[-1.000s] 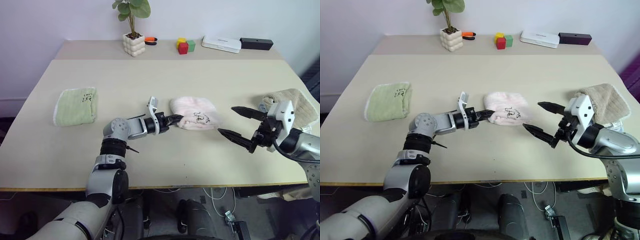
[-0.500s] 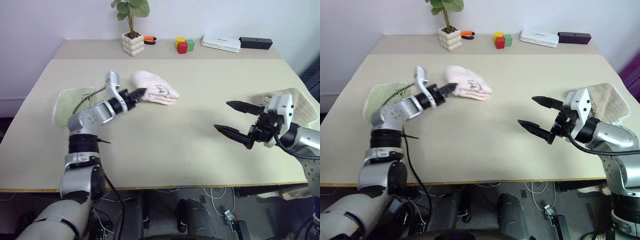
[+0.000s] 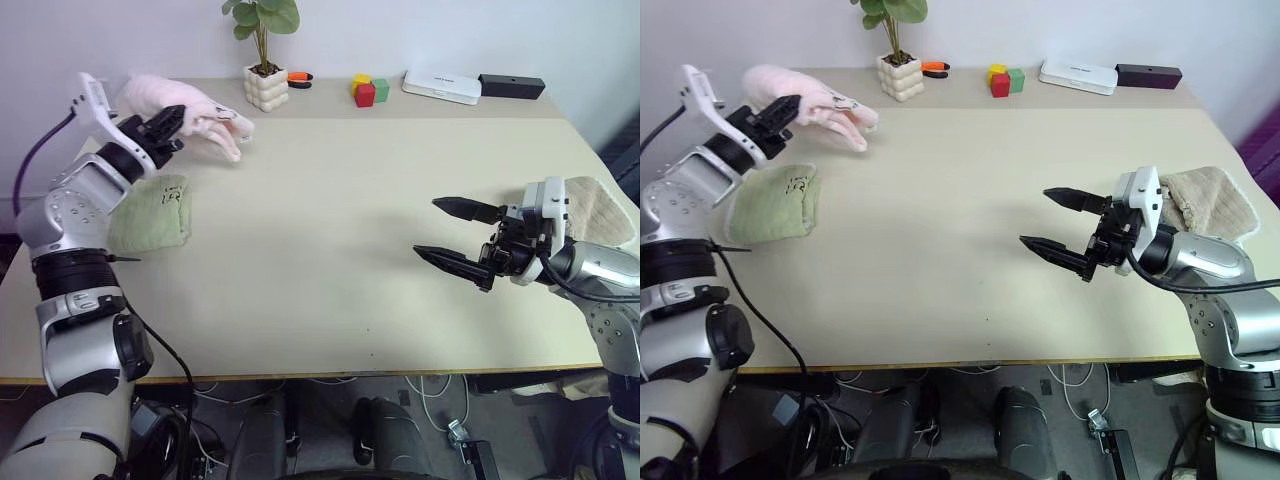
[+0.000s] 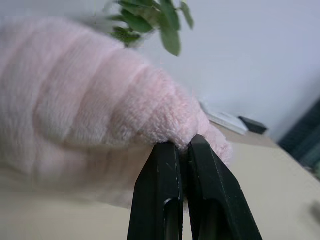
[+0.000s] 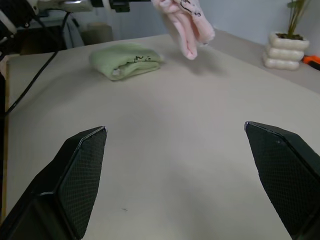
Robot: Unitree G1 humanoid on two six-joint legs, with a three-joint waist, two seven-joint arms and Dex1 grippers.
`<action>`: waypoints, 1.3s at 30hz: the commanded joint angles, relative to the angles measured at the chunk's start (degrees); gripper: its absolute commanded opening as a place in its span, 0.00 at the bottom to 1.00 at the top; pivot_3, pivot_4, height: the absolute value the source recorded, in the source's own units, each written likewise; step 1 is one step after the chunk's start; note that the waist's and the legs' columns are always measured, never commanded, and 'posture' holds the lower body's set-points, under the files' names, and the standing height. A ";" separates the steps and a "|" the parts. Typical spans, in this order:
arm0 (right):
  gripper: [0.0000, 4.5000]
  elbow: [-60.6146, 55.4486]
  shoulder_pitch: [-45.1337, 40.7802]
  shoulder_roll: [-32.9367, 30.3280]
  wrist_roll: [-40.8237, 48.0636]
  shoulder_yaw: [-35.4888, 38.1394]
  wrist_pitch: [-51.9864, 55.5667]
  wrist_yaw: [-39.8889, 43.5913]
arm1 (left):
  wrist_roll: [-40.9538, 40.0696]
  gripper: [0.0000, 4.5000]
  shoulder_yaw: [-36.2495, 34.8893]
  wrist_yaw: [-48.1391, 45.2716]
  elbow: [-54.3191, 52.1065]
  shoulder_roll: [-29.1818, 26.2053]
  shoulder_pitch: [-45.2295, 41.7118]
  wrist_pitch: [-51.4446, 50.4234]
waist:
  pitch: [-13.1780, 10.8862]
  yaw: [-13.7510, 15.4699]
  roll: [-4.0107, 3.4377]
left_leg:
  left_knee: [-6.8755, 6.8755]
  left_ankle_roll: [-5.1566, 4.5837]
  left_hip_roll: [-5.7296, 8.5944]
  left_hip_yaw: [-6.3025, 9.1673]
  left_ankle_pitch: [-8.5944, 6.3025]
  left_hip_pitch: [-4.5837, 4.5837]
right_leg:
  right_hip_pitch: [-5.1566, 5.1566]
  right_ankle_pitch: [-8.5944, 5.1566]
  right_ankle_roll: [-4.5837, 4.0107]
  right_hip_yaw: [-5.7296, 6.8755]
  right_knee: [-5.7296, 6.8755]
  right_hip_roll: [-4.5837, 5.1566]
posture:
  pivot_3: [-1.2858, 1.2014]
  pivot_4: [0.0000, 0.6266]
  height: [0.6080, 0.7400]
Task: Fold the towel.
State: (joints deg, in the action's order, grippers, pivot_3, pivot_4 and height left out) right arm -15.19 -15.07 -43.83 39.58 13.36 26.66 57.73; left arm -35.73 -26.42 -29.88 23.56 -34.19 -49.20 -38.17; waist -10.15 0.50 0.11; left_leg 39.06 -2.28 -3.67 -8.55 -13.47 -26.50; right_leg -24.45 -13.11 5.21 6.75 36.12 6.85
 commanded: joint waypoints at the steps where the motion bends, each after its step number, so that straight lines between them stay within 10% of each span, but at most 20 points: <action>1: 1.00 0.71 -1.95 -0.30 0.59 0.40 -0.54 1.35 | -1.49 0.00 -3.61 0.87 -6.30 -1.92 2.91 1.38 | 0.00 -0.03 0.00 | -0.01 0.04 -0.01 -0.01 0.03 0.00 | 0.00 0.00 0.01 0.00 0.00 -0.01 | 0.52 0.24 1.00; 15: 1.00 7.22 -5.68 -1.40 -1.78 -1.52 -1.40 6.90 | -1.26 0.00 -9.42 5.96 -19.06 -1.34 20.12 5.59 | -0.02 0.10 0.03 | -0.03 0.10 -0.06 -0.03 0.04 0.01 | -0.02 0.00 -0.02 -0.01 0.01 -0.02 | 0.52 0.24 1.00; 24: 1.00 8.68 -8.28 -1.42 -3.66 -2.56 -2.19 8.51 | -8.16 0.00 -10.34 15.96 -31.73 12.66 34.60 1.40 | -0.04 0.16 0.08 | -0.02 0.07 -0.11 -0.06 0.02 0.02 | -0.01 -0.01 -0.05 -0.08 -0.02 0.04 | 0.52 0.24 1.00; 35: 1.00 8.97 -7.90 -0.25 -4.94 -2.71 -3.26 7.96 | -9.43 0.00 -11.24 21.45 -29.52 13.18 36.58 1.72 | -0.03 0.16 0.09 | -0.02 0.10 -0.12 -0.04 0.01 0.04 | -0.03 -0.08 -0.23 -0.04 0.01 0.00 | 0.52 0.24 1.00; 39: 1.00 9.12 -7.56 -0.26 -5.11 -2.19 -3.40 7.57 | -12.22 0.32 -11.78 20.16 -30.44 13.74 37.65 1.70 | -0.03 0.19 0.09 | -0.01 0.15 -0.12 -0.04 -0.02 0.03 | -0.03 -0.08 -0.25 -0.05 0.00 0.01 | 0.52 0.24 1.00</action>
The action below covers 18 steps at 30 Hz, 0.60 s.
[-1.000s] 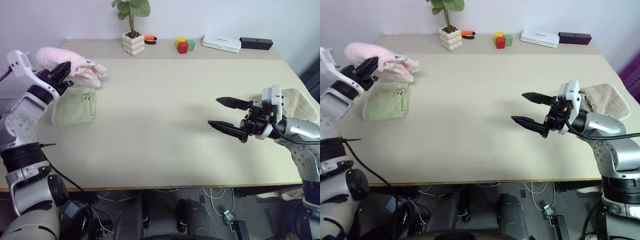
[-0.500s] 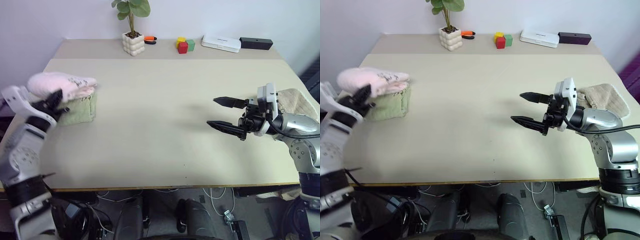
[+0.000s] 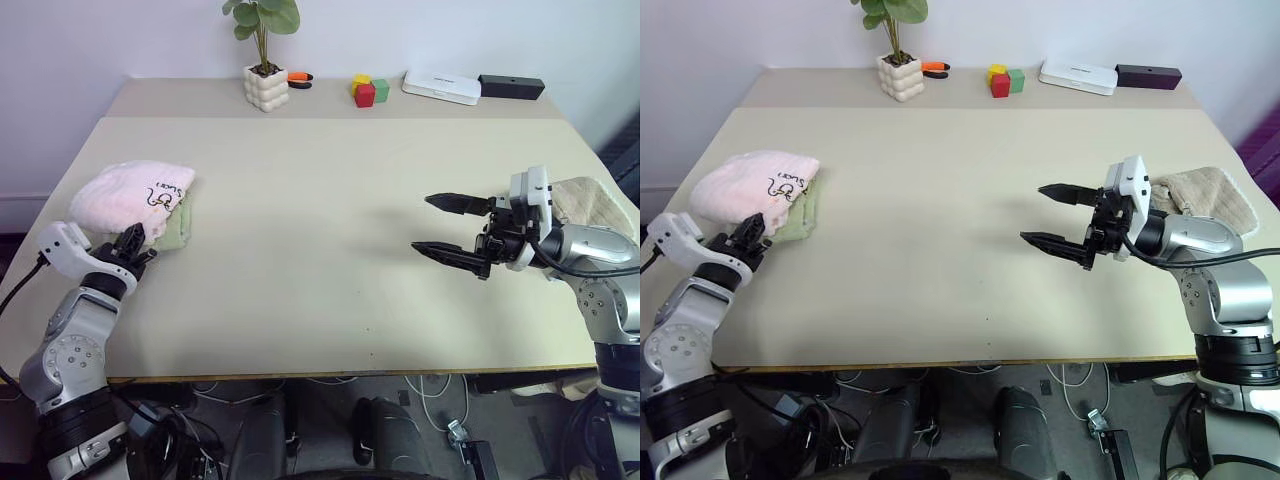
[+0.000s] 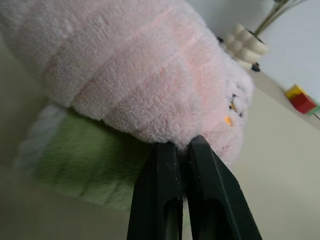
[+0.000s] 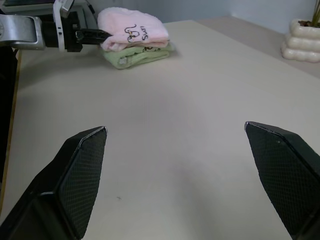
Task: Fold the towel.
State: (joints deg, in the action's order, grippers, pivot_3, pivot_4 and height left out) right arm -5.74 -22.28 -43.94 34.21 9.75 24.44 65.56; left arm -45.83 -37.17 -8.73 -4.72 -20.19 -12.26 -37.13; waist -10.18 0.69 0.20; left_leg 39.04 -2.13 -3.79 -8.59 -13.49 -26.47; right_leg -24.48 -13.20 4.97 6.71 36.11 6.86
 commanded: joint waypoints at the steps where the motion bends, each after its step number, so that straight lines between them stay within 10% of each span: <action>1: 1.00 -0.39 -0.20 -0.21 0.29 1.55 -1.13 -0.22 | -2.66 0.45 -0.87 -0.97 -2.73 -0.19 1.12 0.33 | 0.00 0.00 0.00 | 0.00 0.04 0.00 0.00 -0.02 0.00 | 0.00 0.00 0.00 0.00 0.00 0.00 | 0.52 0.24 1.00; 6: 1.00 -0.76 0.72 -0.18 1.18 2.11 -0.65 0.19 | -8.37 0.99 3.52 -6.00 -9.72 -2.06 5.70 -5.71 | 0.00 0.00 0.00 | 0.00 0.08 -0.02 0.00 -0.05 0.00 | 0.00 0.00 -0.01 -0.01 -0.01 0.01 | 0.52 0.24 1.00; 10: 1.00 -1.89 1.58 1.11 5.77 4.04 1.31 0.48 | -21.21 0.99 3.97 -12.23 -16.76 -6.97 12.32 -15.06 | -0.02 -0.14 -0.03 | -0.02 0.10 -0.04 0.00 -0.07 -0.01 | -0.05 -0.01 -0.03 -0.01 -0.02 0.02 | 0.52 0.24 1.00; 18: 1.00 -6.64 3.01 3.62 12.25 6.33 2.96 -1.09 | -15.77 0.99 14.34 -15.70 -23.96 -8.98 13.69 -11.99 | 0.01 0.23 -0.09 | -0.08 0.09 -0.01 0.00 -0.09 0.02 | -0.26 -0.02 -0.08 -0.01 -0.09 0.10 | 0.52 0.24 1.00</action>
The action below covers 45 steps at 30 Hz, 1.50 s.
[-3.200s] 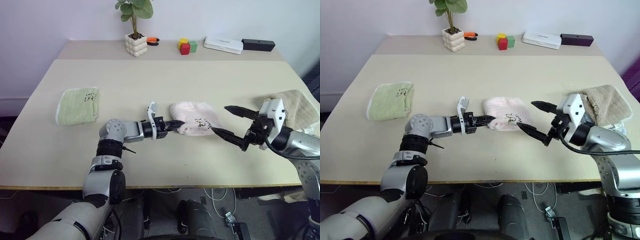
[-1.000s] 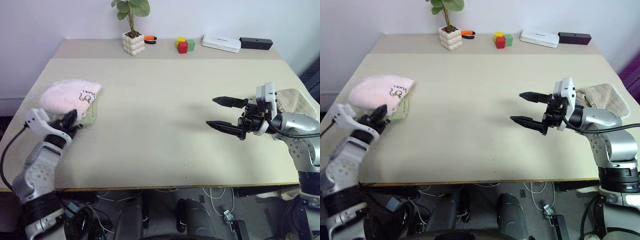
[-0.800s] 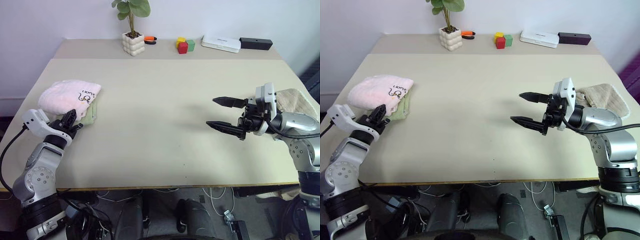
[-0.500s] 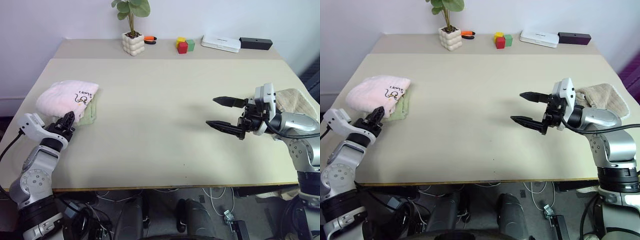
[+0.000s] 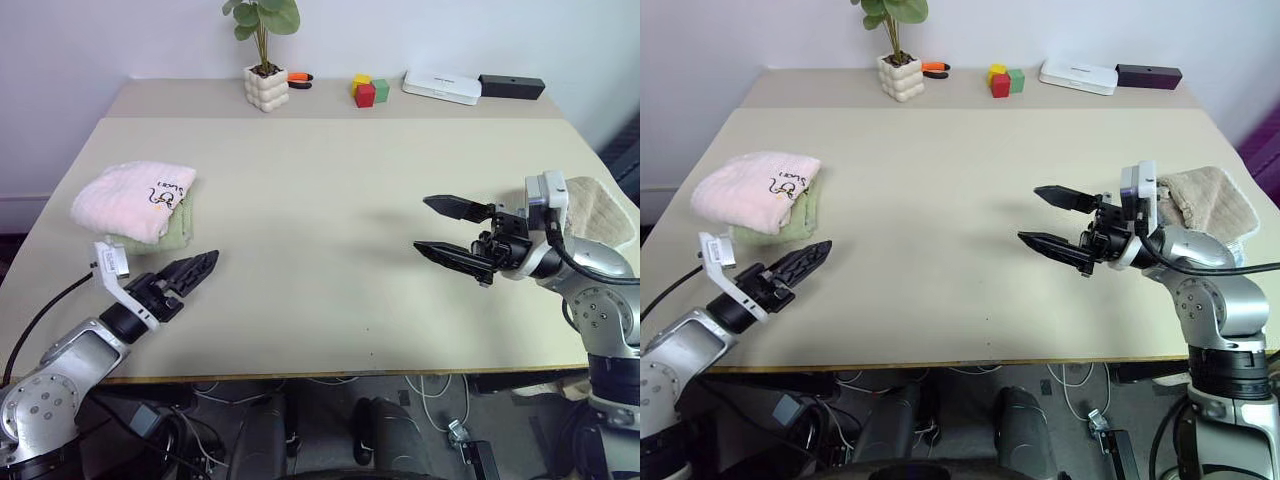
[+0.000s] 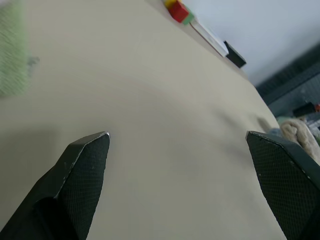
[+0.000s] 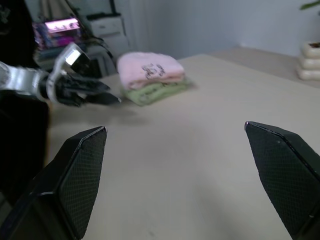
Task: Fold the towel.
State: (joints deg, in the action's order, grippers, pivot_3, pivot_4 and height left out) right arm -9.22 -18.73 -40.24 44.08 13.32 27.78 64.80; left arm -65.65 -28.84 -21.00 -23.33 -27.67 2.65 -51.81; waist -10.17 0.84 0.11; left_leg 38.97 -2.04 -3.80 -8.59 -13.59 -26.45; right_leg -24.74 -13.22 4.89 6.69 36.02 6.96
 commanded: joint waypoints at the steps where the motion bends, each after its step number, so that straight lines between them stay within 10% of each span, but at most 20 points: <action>1: 1.00 -3.83 -0.66 -0.27 2.68 2.77 -0.37 -0.27 | 6.26 0.99 8.17 -4.11 -5.46 -1.84 -2.50 3.93 | 0.00 0.09 0.00 | 0.00 0.00 0.03 -0.01 0.00 -0.01 | 0.00 0.01 -0.01 0.00 -0.02 0.03 | 0.52 0.24 1.00; 18: 1.00 -3.88 2.06 -7.41 -0.09 5.21 -1.01 1.97 | 25.52 0.99 28.26 -16.84 11.63 2.90 -23.51 16.30 | 0.00 -0.15 -0.01 | -0.13 -0.17 0.03 -0.31 0.10 -0.03 | 0.06 0.07 -0.03 -0.14 -0.04 -0.08 | 0.52 0.24 1.00; 45: 1.00 0.66 -1.53 -8.61 -4.73 2.84 -3.90 4.39 | 34.60 0.99 28.99 -18.35 18.67 7.53 -25.35 23.97 | -0.01 -0.10 0.00 | -0.05 -0.22 -0.01 -0.23 0.11 -0.03 | 0.10 0.06 -0.04 -0.13 -0.01 -0.07 | 0.52 0.24 1.00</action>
State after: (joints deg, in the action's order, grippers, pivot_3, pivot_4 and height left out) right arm -6.62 -19.96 -48.71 38.95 15.43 24.48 69.48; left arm -31.27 0.89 -38.67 -3.92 -20.04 -21.49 -29.09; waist -10.17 0.75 0.11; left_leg 38.92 -2.26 -3.81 -8.83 -13.48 -26.47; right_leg -24.64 -13.15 4.85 6.57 36.02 6.89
